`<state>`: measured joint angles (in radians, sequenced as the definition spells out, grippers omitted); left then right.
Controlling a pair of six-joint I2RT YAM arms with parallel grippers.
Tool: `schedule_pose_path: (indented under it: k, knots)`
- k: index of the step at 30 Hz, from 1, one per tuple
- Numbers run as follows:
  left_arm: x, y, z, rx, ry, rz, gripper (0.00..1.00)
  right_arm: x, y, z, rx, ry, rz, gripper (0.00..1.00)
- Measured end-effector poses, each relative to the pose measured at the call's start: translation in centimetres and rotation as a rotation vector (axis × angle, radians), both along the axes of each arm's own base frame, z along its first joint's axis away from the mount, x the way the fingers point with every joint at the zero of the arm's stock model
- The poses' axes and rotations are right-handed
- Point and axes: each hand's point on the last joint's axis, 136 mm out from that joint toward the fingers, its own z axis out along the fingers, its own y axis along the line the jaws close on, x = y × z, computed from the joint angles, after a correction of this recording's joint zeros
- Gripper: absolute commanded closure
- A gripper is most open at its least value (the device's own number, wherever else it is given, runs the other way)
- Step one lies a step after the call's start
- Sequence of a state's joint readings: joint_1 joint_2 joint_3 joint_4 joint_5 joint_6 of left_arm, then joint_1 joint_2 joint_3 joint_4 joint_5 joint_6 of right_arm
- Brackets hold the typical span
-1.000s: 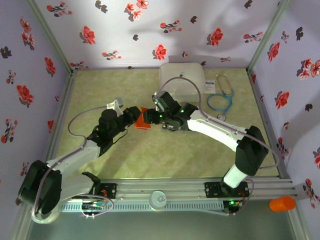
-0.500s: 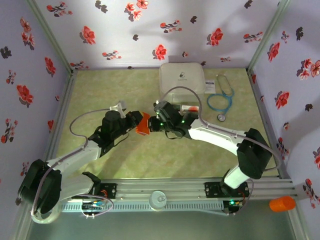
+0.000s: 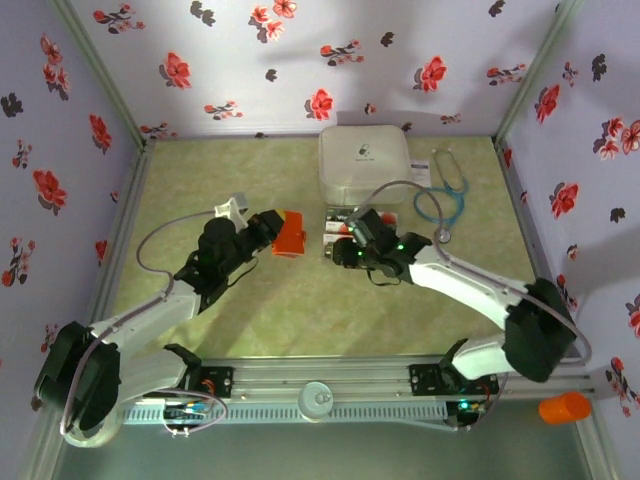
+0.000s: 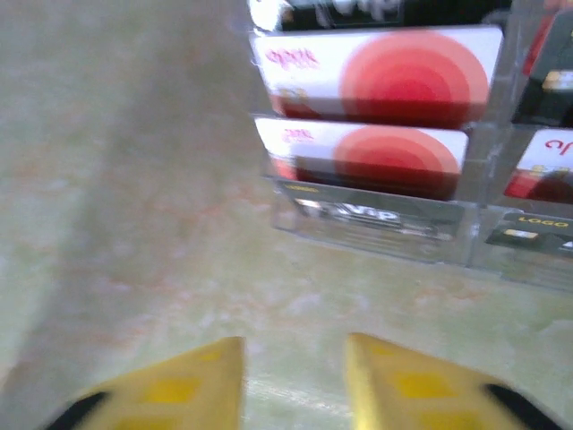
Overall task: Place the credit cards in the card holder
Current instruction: Open the button on the card holder.
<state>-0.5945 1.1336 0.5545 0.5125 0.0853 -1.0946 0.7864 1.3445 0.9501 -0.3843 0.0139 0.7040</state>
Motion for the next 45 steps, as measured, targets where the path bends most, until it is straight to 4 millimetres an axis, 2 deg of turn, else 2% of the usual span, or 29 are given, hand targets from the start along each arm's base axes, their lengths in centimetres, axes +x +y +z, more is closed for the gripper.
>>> schedule_pose_path:
  k: [3, 8, 13, 15, 21, 25, 29, 32, 40, 45]
  knots:
    - [0.4, -0.2, 1.2, -0.063, -0.023, 0.005, 1.0, -0.2, 0.4, 3.1, 0.104, -0.042, 0.007, 0.35]
    - [1.3, -0.7, 1.8, -0.156, -0.023, 0.019, 1.0, 0.4, 2.2, 7.1, 0.282, -0.084, 0.026, 0.24]
    - [1.9, -1.1, 2.3, -0.24, -0.02, 0.025, 1.0, 2.3, 5.1, 10.3, 0.424, -0.105, 0.053, 0.21]
    - [2.1, -1.1, 2.4, -0.262, -0.018, 0.028, 1.0, 3.1, 6.1, 10.9, 0.463, -0.107, 0.058, 0.22]
    - [2.1, -1.1, 3.2, -0.301, -0.031, 0.026, 1.0, 4.9, 7.4, 10.3, 0.526, -0.083, 0.042, 0.25]
    - [2.1, -1.0, 3.5, -0.308, -0.038, 0.03, 1.0, 5.5, 7.2, 10.2, 0.585, -0.084, 0.028, 0.38]
    - [2.2, -1.0, 3.7, -0.313, -0.045, 0.031, 1.0, 5.5, 6.8, 9.0, 0.63, -0.06, 0.012, 0.53]
    - [2.2, -1.0, 3.5, -0.311, -0.042, 0.032, 1.0, 5.4, 6.6, 8.2, 0.66, -0.042, 0.004, 0.59]
    - [2.4, -1.1, 3.5, -0.317, -0.044, 0.034, 1.0, 5.1, 5.7, 6.8, 0.694, -0.026, -0.023, 0.67]
    - [2.5, -1.2, 4.1, -0.329, -0.06, 0.032, 1.0, 5.2, 5.4, 7.4, 0.717, -0.039, -0.026, 0.68]
